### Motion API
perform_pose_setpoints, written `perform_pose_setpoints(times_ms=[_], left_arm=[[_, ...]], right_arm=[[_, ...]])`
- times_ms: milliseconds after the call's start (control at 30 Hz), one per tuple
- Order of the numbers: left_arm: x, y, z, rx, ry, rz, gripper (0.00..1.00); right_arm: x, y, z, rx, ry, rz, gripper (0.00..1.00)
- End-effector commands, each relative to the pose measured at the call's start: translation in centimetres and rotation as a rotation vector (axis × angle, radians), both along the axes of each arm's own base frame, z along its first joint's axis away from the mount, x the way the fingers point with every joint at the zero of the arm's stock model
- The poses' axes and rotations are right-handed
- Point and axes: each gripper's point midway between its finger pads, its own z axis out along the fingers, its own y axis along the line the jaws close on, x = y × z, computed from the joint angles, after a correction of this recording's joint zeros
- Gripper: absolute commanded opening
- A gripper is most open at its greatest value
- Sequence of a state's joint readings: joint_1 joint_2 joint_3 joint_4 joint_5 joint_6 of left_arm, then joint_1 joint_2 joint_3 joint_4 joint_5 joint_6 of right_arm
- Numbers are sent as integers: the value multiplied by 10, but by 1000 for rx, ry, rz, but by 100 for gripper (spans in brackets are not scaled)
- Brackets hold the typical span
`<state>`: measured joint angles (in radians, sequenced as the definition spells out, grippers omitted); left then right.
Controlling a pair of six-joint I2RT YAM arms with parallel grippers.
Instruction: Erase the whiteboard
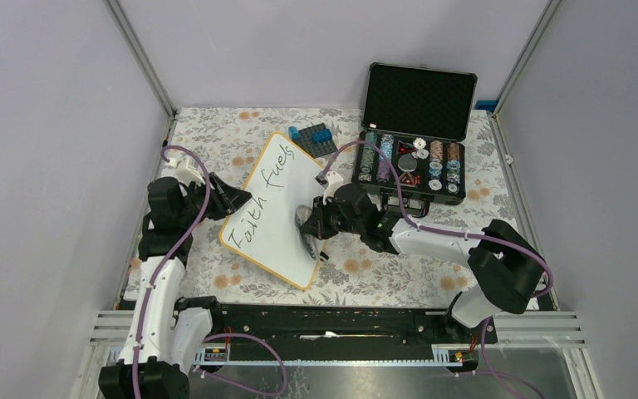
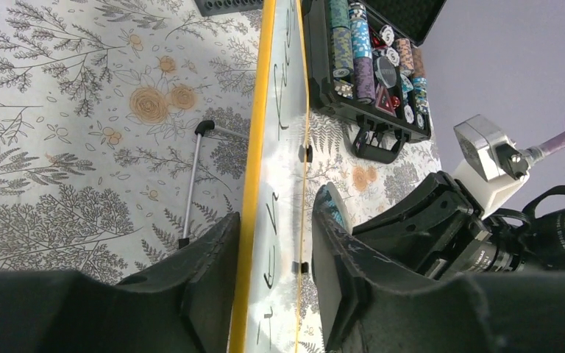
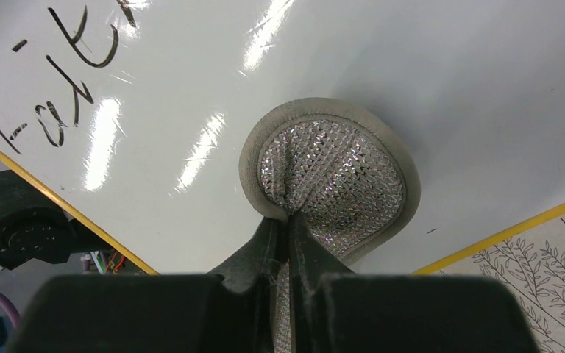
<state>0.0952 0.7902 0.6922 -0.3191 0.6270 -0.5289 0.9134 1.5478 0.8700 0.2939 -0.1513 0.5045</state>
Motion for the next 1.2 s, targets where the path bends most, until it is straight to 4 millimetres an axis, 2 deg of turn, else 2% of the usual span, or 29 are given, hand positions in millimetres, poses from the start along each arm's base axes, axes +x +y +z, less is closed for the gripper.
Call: perform_pose_setpoints(times_ms=[0, 100, 200, 333, 600, 700, 800, 900, 1000, 1100, 1167], left_arm=[[6, -2, 10, 8, -79, -34, 38], [7, -2, 4, 30, -70, -49, 28], [6, -3, 1, 45, -78, -67, 13], [7, -8, 4, 95, -109, -102, 0], [3, -17, 3, 119, -127, -122, 0], [3, -18, 3, 113, -129, -122, 0], [4, -17, 4, 113, -129, -113, 0], [4, -16, 4, 113, -129, -106, 0], [0, -22, 5, 115, -137, -126, 0], [0, -22, 7, 119, -146, -121, 0], [-1, -23, 8, 119, -151, -123, 0]], right_arm=[[-2, 9, 25, 25, -56, 32, 0], [-4, 16, 28, 12, -75, 45, 0], [-6, 24, 33, -13, -116, 63, 0], [-20, 43, 48, -37, -230, 138, 0], [-67, 104, 93, 42, -418, 348, 0], [-74, 123, 107, 84, -460, 413, 0], [-69, 138, 110, 76, -501, 435, 0], [-61, 145, 105, 37, -532, 441, 0], [-68, 148, 94, 27, -534, 498, 0], [-68, 140, 69, -26, -507, 493, 0], [-65, 124, 43, -96, -506, 482, 0]])
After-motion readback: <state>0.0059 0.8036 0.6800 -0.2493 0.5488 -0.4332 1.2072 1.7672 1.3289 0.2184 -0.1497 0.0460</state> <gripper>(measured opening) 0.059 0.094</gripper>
